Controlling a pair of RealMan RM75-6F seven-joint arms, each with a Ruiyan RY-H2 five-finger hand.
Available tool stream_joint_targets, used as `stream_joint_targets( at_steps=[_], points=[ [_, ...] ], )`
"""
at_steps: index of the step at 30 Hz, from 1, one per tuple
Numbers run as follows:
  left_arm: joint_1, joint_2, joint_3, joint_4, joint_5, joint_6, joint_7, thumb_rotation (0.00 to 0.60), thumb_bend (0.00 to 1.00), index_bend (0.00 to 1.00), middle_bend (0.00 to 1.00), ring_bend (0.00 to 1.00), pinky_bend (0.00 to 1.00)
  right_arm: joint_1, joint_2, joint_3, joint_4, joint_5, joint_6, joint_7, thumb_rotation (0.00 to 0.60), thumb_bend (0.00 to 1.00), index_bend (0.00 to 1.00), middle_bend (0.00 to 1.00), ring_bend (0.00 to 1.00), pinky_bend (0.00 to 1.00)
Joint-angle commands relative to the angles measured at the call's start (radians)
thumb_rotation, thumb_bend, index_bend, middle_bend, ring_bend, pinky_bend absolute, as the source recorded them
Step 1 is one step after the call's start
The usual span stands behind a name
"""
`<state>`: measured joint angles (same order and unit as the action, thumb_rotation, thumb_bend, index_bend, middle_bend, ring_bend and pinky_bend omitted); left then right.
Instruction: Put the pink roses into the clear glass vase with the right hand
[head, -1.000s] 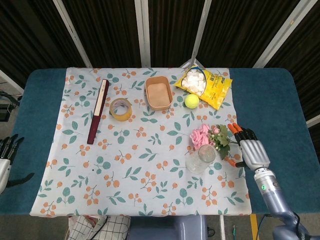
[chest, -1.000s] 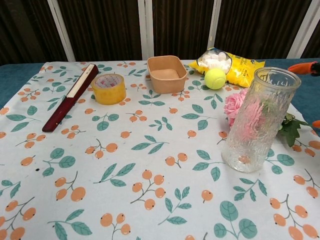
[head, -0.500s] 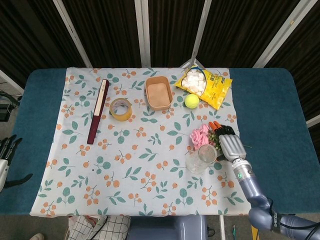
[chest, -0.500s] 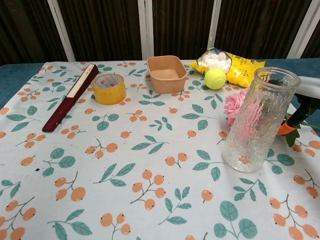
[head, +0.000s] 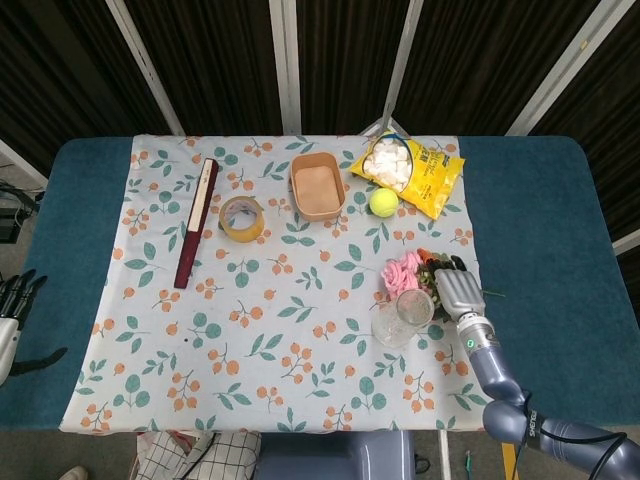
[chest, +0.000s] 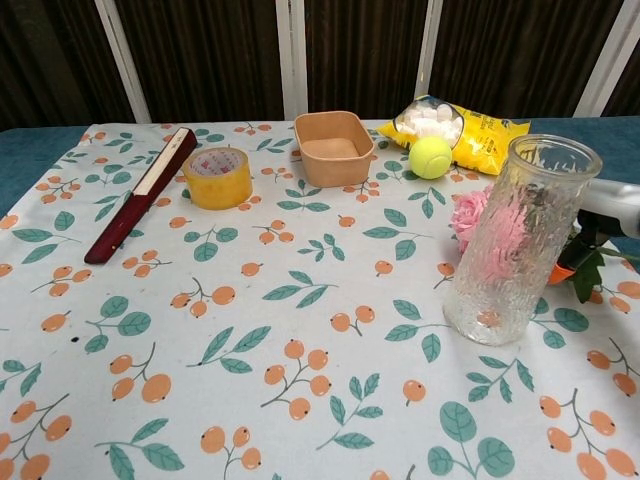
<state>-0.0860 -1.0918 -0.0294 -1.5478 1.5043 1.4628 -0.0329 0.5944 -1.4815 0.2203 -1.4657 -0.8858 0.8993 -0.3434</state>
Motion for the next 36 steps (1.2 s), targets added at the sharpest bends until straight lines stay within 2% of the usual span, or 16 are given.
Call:
stream_joint_targets(
  at_steps=[1, 5, 8, 14, 24, 30, 36],
  points=[
    [0.0, 0.0, 0.0, -0.002, -0.002, -0.001, -0.001, 0.6, 0.0, 0.0, 0.0, 0.0, 0.0, 0.004, -0.014, -0.007, 0.02, -0.006, 0.0, 0.01, 0.6, 0.23, 0.32, 0.42, 0.4, 0.14],
    [-0.001, 0.002, 0.0, -0.004, -0.004, -0.004, -0.004, 0.6, 0.0, 0.0, 0.0, 0.0, 0.0, 0.005, -0.021, -0.011, 0.033, -0.02, 0.004, 0.025, 0.6, 0.33, 0.49, 0.56, 0.54, 0.26],
    [-0.002, 0.003, 0.0, -0.005, -0.004, -0.005, -0.006, 0.6, 0.0, 0.0, 0.0, 0.0, 0.0, 0.002, -0.029, -0.012, 0.042, -0.042, 0.019, 0.042, 0.6, 0.35, 0.57, 0.62, 0.6, 0.32],
    [-0.002, 0.004, 0.001, -0.007, -0.005, -0.006, -0.01, 0.6, 0.0, 0.0, 0.0, 0.0, 0.0, -0.007, -0.014, -0.007, 0.025, -0.092, 0.053, 0.078, 0.6, 0.36, 0.58, 0.62, 0.6, 0.32],
    [-0.003, 0.004, 0.001, -0.01, -0.004, -0.006, -0.012, 0.6, 0.0, 0.0, 0.0, 0.0, 0.0, -0.035, 0.064, 0.05, -0.018, -0.111, 0.111, 0.17, 0.6, 0.36, 0.57, 0.62, 0.6, 0.32],
    [-0.003, 0.004, 0.002, -0.012, -0.004, -0.006, -0.01, 0.6, 0.0, 0.0, 0.0, 0.0, 0.0, -0.061, 0.114, 0.12, -0.042, -0.079, 0.145, 0.273, 0.6, 0.36, 0.57, 0.62, 0.6, 0.32],
    [-0.003, 0.0, 0.003, -0.011, 0.0, -0.003, 0.0, 0.6, 0.0, 0.0, 0.0, 0.0, 0.0, -0.105, 0.154, 0.204, -0.083, -0.096, 0.217, 0.442, 0.6, 0.36, 0.58, 0.62, 0.6, 0.32]
  ],
)
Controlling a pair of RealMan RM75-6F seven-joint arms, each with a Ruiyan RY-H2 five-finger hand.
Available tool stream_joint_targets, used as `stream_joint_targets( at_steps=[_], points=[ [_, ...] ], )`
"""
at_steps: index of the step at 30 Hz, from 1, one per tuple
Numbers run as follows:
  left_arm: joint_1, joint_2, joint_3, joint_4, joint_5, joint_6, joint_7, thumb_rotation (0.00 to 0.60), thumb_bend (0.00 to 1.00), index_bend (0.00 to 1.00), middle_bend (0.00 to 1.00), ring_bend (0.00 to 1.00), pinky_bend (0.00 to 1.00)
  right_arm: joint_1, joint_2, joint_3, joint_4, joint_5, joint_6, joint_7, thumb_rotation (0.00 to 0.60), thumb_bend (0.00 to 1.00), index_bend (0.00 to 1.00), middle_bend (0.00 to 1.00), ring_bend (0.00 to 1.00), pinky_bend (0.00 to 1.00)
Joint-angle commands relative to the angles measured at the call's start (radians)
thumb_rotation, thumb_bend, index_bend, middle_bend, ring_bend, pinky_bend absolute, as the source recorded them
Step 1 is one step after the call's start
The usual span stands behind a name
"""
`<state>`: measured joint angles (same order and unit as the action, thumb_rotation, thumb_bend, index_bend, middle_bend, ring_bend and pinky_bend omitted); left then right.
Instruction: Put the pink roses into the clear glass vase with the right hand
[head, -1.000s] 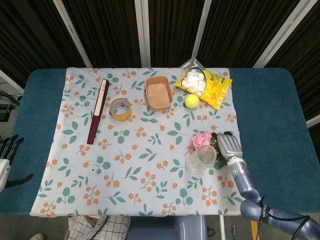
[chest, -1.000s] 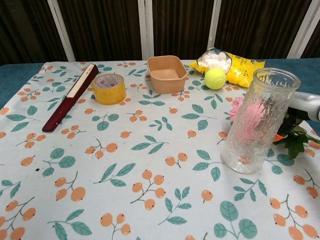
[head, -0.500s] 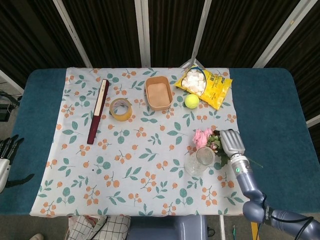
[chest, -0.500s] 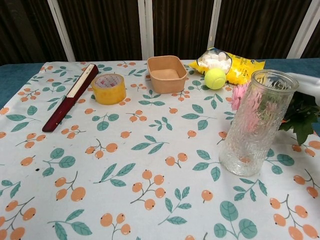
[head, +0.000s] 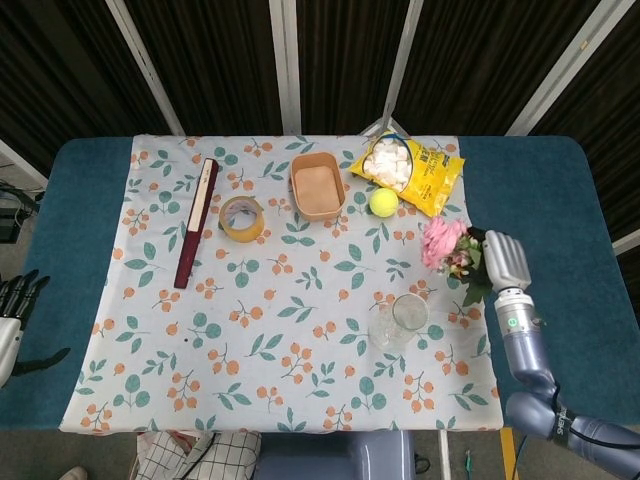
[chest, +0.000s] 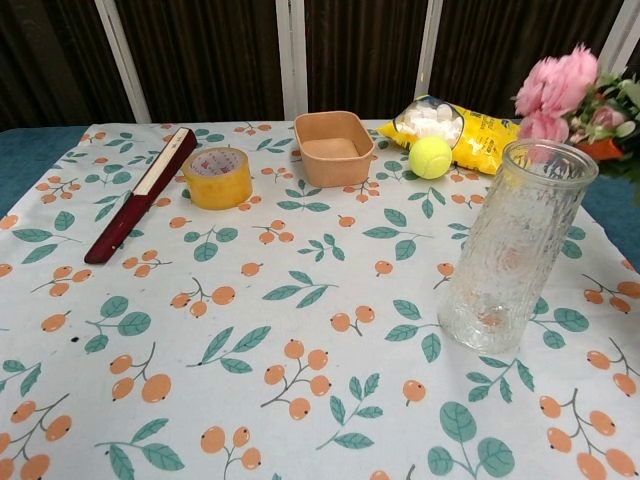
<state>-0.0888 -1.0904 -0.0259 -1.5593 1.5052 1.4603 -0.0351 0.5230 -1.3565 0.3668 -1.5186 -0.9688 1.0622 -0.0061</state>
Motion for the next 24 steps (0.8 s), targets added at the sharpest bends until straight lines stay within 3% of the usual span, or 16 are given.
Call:
stream_joint_targets(
  at_steps=[1, 14, 19, 24],
  points=[
    [0.0, -0.002, 0.0, 0.001, -0.003, -0.001, 0.003, 0.6, 0.0, 0.0, 0.0, 0.0, 0.0, -0.043, 0.032, 0.074, -0.038, -0.019, 0.073, 0.142, 0.6, 0.36, 0.58, 0.62, 0.6, 0.32],
    [-0.003, -0.009, -0.003, 0.001, -0.005, -0.001, 0.027, 0.6, 0.0, 0.0, 0.0, 0.0, 0.0, -0.143, 0.023, 0.227, -0.193, -0.125, 0.281, 0.587, 0.6, 0.36, 0.57, 0.62, 0.6, 0.32],
    [-0.004, -0.01, 0.0, -0.002, 0.0, -0.001, 0.032, 0.6, 0.0, 0.0, 0.0, 0.0, 0.0, -0.164, 0.027, 0.256, -0.308, -0.13, 0.314, 0.658, 0.6, 0.36, 0.57, 0.62, 0.6, 0.32],
    [-0.003, -0.01, 0.0, 0.002, 0.002, 0.002, 0.026, 0.6, 0.0, 0.0, 0.0, 0.0, 0.0, -0.157, 0.011, 0.278, -0.385, -0.145, 0.361, 0.65, 0.6, 0.36, 0.57, 0.62, 0.6, 0.32]
  ],
)
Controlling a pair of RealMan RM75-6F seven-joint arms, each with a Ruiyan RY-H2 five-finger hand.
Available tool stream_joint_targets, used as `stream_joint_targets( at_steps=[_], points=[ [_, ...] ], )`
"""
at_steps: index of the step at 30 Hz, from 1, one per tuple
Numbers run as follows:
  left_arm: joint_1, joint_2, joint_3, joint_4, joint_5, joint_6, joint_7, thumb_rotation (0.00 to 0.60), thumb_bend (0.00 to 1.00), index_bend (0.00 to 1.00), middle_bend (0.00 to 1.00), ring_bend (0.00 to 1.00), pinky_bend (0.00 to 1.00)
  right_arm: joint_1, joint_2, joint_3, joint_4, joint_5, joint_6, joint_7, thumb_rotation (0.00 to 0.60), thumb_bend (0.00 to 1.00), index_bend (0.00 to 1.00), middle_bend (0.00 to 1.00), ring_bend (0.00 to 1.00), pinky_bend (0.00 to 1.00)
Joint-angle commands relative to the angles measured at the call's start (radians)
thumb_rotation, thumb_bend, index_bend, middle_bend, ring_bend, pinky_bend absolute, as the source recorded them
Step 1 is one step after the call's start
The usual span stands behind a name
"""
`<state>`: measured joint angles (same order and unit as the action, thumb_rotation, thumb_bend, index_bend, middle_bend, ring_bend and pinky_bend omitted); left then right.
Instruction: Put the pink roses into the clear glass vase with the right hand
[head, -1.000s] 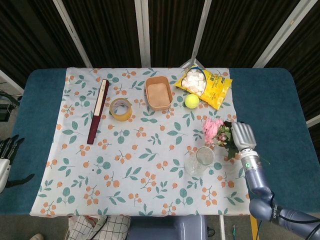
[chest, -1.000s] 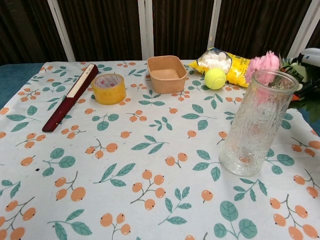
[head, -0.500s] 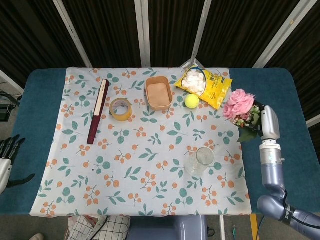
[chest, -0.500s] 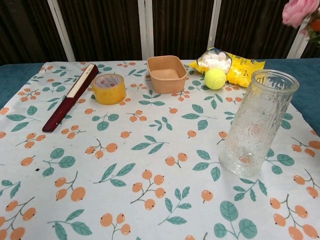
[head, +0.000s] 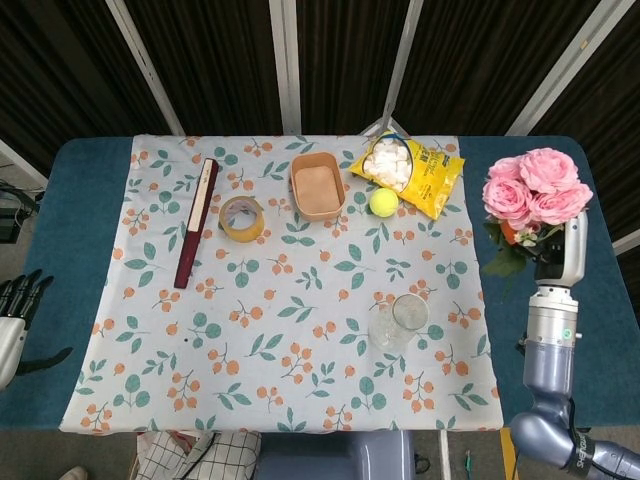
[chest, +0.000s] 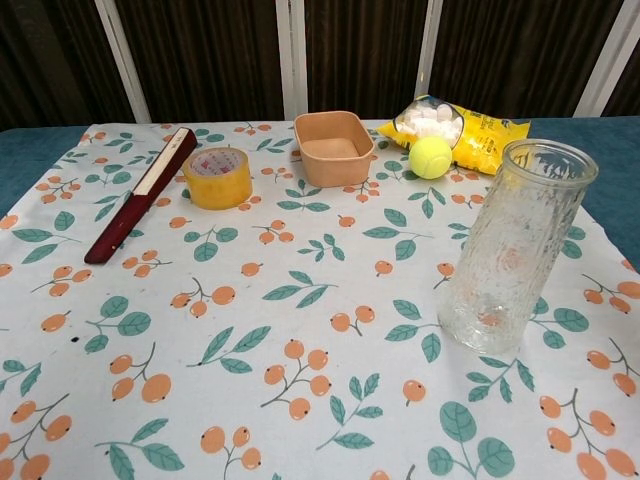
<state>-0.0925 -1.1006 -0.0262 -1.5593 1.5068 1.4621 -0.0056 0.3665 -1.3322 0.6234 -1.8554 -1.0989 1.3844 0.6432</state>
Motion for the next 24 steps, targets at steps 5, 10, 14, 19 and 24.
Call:
stream_joint_targets(
  at_steps=[5, 10, 14, 19, 24],
  points=[
    [0.001, 0.001, 0.002, 0.006, 0.003, 0.001, -0.011, 0.6, 0.0, 0.0, 0.0, 0.0, 0.0, 0.014, -0.046, 0.032, -0.112, -0.037, 0.093, -0.028, 0.6, 0.36, 0.57, 0.62, 0.59, 0.32],
    [0.001, 0.003, 0.004, 0.01, 0.008, 0.003, -0.02, 0.6, 0.0, 0.0, 0.0, 0.0, 0.0, 0.034, -0.084, 0.027, -0.154, -0.041, 0.117, -0.057, 0.6, 0.36, 0.56, 0.62, 0.59, 0.32],
    [0.0, 0.004, 0.004, 0.012, 0.009, 0.003, -0.025, 0.6, 0.0, 0.0, 0.0, 0.0, 0.0, 0.052, -0.12, 0.017, -0.171, -0.043, 0.13, -0.076, 0.6, 0.36, 0.56, 0.62, 0.59, 0.32],
    [-0.001, 0.005, 0.004, 0.012, 0.007, -0.001, -0.029, 0.6, 0.0, 0.0, 0.0, 0.0, 0.0, 0.073, -0.161, 0.005, -0.183, -0.043, 0.136, -0.092, 0.6, 0.36, 0.56, 0.62, 0.59, 0.32],
    [-0.001, 0.007, 0.004, 0.011, 0.005, -0.002, -0.031, 0.6, 0.0, 0.0, 0.0, 0.0, 0.0, 0.094, -0.201, -0.009, -0.178, -0.045, 0.14, -0.11, 0.6, 0.36, 0.56, 0.62, 0.59, 0.32]
  ],
)
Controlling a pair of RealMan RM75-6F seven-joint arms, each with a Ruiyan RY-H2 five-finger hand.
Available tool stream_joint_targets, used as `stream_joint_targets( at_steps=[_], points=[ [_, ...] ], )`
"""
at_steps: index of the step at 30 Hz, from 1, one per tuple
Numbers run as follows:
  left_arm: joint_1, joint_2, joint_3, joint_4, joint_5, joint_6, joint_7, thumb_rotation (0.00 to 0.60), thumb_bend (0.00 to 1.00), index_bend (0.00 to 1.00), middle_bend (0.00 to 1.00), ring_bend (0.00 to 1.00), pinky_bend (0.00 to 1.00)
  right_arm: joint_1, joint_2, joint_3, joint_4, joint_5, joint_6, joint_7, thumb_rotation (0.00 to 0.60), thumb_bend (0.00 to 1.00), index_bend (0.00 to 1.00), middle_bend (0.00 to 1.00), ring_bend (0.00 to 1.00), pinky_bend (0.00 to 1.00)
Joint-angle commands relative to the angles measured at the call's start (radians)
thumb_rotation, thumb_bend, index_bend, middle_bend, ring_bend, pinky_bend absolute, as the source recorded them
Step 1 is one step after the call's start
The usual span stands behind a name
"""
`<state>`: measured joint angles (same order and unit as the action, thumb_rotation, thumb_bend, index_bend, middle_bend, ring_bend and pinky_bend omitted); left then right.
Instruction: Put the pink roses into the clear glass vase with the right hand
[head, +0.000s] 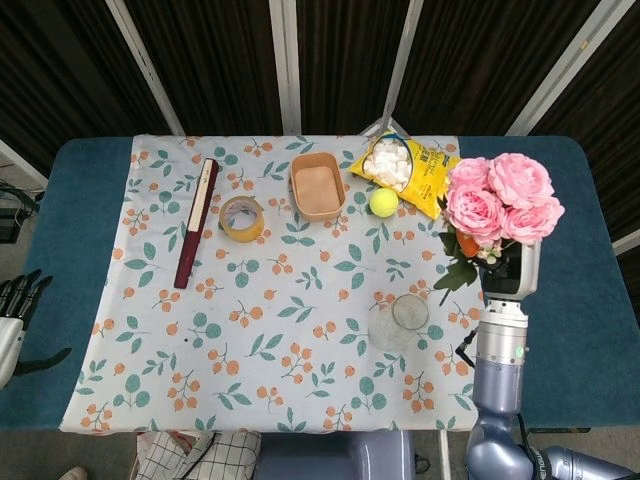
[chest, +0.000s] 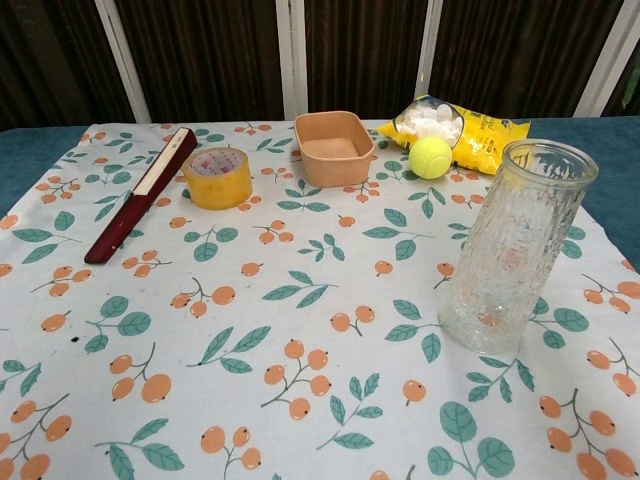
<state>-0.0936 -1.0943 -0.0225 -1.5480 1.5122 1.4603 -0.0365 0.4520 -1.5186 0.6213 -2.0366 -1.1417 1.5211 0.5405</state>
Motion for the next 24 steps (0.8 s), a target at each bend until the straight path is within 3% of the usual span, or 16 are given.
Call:
stream_joint_targets(
  at_steps=[1, 24],
  points=[
    [0.0, 0.001, 0.0, 0.0, -0.002, -0.001, -0.001, 0.6, 0.0, 0.0, 0.0, 0.0, 0.0, 0.012, -0.024, -0.009, 0.006, -0.004, 0.006, -0.01, 0.6, 0.36, 0.56, 0.62, 0.59, 0.32],
    [-0.001, 0.003, -0.003, 0.0, -0.008, -0.003, -0.008, 0.6, 0.0, 0.0, 0.0, 0.0, 0.0, 0.036, -0.144, -0.029, 0.115, 0.032, 0.017, -0.013, 0.6, 0.36, 0.56, 0.62, 0.59, 0.32]
  ],
)
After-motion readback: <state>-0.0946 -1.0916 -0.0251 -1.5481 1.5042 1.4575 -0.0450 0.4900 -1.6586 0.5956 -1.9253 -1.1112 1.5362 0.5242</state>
